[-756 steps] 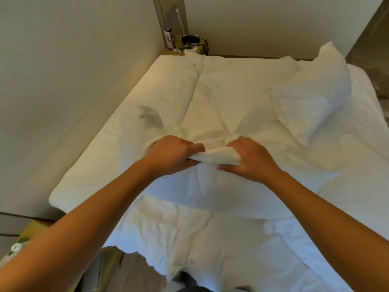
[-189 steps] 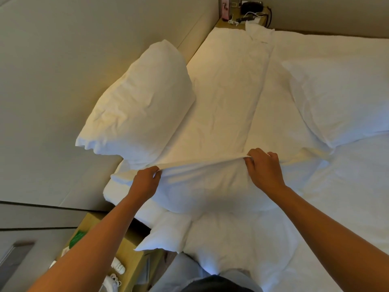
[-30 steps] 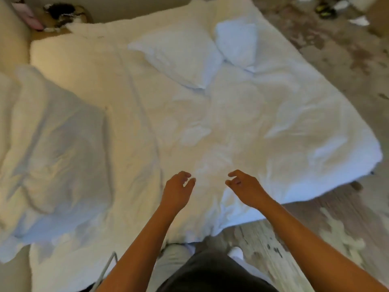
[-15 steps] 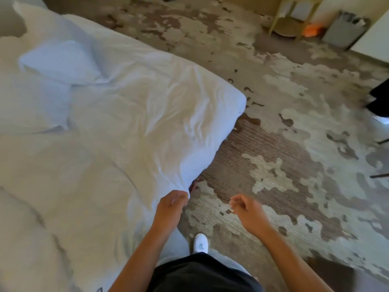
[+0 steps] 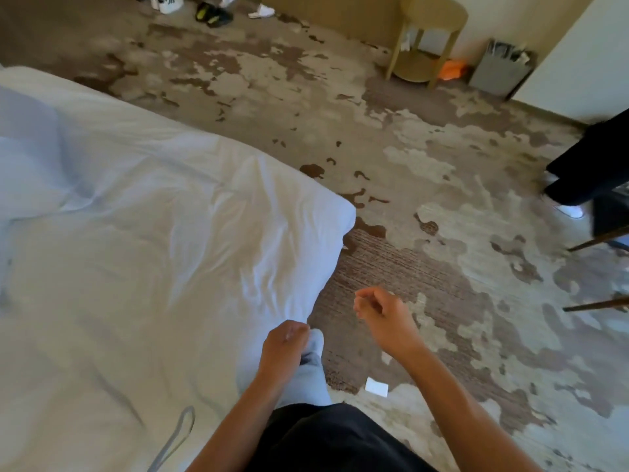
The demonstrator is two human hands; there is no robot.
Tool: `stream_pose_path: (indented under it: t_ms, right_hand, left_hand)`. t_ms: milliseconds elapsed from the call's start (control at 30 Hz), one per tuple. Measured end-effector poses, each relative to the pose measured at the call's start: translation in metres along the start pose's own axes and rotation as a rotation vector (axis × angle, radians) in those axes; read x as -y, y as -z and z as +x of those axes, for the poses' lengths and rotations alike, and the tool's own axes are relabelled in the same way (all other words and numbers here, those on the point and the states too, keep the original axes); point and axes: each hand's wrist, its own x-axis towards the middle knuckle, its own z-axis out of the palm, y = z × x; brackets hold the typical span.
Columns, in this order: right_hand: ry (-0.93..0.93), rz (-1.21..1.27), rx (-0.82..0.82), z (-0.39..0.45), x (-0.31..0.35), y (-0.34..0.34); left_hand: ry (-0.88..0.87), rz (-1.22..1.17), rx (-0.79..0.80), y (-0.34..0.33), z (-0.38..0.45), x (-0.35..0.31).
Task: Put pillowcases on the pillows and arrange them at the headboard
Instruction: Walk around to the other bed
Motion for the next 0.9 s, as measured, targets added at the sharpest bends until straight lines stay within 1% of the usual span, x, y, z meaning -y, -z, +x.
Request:
stream_pose_path:
  t_ms: [100,333,433,533,633,700,800,900]
  right_hand:
    - [-0.032,0.008,-0.041,0.043,0.005,0.035]
    - [-0.151,0.050,-0.138,0.136,-0.011,0.122]
    - [-0.200,0.064,-0.165,0.189,-0.024,0.158]
    - [-0.218,0.060,-0.143,0.257,-0.031,0.194]
    - [-0.161,-0.005,-0.096,0.338,-0.026,0.231]
    - [-0.092,-0.048,-0.029,0.399,-0.014,0.256]
    - [0.037,-0.107,0.088,0.486,0.019,0.288]
    - [0.170,-0.159,0.205,0.565,0.068,0.311]
  left_hand:
    - [-0.007,-0.071,0.032,-0.008,0.047,-0.076]
    - [-0.227,-0.049,0.143,-0.045,0.149,-0.245]
    - [-0.282,-0.062,0.157,-0.064,0.199,-0.306]
    - [-0.303,-0.118,0.124,-0.078,0.250,-0.361]
    - [-0.281,-0.124,0.062,-0.088,0.300,-0.409]
    - [-0.243,-0.132,0.006,-0.091,0.329,-0.439]
    - [-0.178,-0.158,-0.077,-0.090,0.362,-0.476]
    - [-0.110,-0.186,-0.159,-0.083,0.393,-0.502]
